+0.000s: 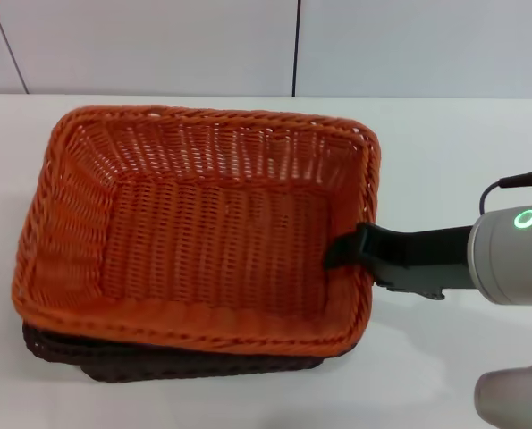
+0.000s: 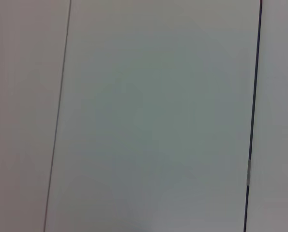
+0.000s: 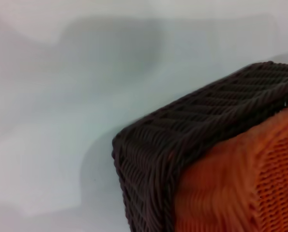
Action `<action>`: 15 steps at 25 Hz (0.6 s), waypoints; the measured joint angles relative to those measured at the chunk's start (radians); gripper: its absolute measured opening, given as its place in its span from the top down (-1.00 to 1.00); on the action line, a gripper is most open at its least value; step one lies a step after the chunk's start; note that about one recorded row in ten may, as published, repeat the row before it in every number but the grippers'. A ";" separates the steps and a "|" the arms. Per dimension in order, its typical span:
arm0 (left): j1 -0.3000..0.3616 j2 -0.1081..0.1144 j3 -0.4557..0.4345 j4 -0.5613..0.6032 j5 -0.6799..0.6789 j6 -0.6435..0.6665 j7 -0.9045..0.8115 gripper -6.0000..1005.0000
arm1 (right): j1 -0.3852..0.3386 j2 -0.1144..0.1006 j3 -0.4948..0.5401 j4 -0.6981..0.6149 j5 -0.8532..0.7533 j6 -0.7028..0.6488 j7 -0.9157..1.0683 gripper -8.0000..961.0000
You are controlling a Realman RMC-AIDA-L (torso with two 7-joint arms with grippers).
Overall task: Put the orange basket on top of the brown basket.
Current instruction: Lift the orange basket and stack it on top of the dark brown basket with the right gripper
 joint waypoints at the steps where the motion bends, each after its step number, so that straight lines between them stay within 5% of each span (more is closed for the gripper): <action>1: 0.000 0.000 0.000 0.000 0.000 0.000 0.000 -0.56 | -0.005 0.000 0.000 -0.008 0.000 -0.001 0.000 0.43; 9: -0.012 0.003 0.004 0.003 0.001 -0.012 0.001 -0.56 | -0.076 0.006 -0.019 -0.078 0.031 -0.010 0.000 -0.12; 15: -0.017 0.006 0.004 0.009 0.005 -0.018 0.003 -0.56 | -0.127 0.009 -0.064 -0.086 0.034 0.019 -0.008 -0.15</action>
